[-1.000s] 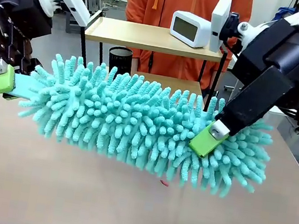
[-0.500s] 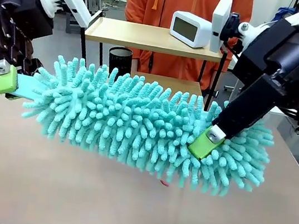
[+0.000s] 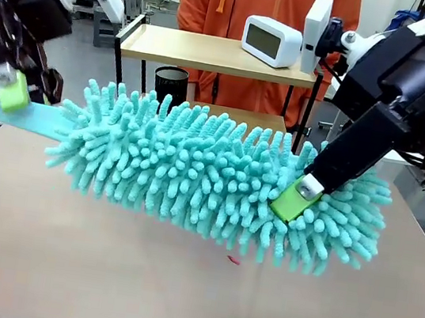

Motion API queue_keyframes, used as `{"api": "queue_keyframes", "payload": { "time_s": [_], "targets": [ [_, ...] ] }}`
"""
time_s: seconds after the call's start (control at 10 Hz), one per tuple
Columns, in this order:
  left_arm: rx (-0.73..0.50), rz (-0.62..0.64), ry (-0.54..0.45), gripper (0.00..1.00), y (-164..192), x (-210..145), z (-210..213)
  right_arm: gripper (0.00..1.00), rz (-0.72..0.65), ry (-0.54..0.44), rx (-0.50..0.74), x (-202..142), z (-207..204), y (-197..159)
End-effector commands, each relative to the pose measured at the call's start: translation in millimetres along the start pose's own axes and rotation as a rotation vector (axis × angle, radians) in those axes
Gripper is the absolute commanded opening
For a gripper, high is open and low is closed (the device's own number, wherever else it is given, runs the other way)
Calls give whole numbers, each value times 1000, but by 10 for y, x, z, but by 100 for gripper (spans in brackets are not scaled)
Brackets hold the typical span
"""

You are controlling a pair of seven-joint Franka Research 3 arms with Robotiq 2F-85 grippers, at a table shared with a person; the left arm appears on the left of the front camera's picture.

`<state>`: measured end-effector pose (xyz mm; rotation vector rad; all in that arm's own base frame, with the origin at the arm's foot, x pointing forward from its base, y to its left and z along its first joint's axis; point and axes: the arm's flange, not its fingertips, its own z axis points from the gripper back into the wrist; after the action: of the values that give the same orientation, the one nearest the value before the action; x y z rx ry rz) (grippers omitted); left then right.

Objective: Clean the shelf.
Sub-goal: Hand the Duster back to the human.

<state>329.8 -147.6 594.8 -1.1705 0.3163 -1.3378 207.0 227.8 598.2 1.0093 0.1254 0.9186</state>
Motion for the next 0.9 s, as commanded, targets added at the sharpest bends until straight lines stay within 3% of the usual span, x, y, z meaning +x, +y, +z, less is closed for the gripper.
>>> {"api": "queue_keyframes", "payload": {
  "time_s": [0.0, 0.1, 0.3, 0.4, 0.5, 0.6, 0.8],
  "targets": [
    [16, -83, -192, 74, -201, -370, 272, 0, 3, -17, 2, -50, 189, -9],
    [82, -72, -340, 100, -244, -624, 436, 0, -4, -33, -3, -94, 276, -16],
    [177, -205, -958, 100, -303, -1377, 914, 0, 5, -143, -14, -267, 693, 67],
    [253, -233, -1224, 100, -236, -1705, 1040, 0, 19, -294, -27, -483, 1083, 142],
    [265, -238, -1434, 100, -65, -1967, 1088, 0, 47, -532, -10, -812, 1559, 143],
    [263, -205, -1483, 100, 154, -2083, 1062, 0, 50, -711, 22, -1114, 1852, 86],
    [276, -137, -1490, 100, 421, -2051, 1031, 0, -38, -1057, 69, -1715, 2262, -263]
  ]
}}
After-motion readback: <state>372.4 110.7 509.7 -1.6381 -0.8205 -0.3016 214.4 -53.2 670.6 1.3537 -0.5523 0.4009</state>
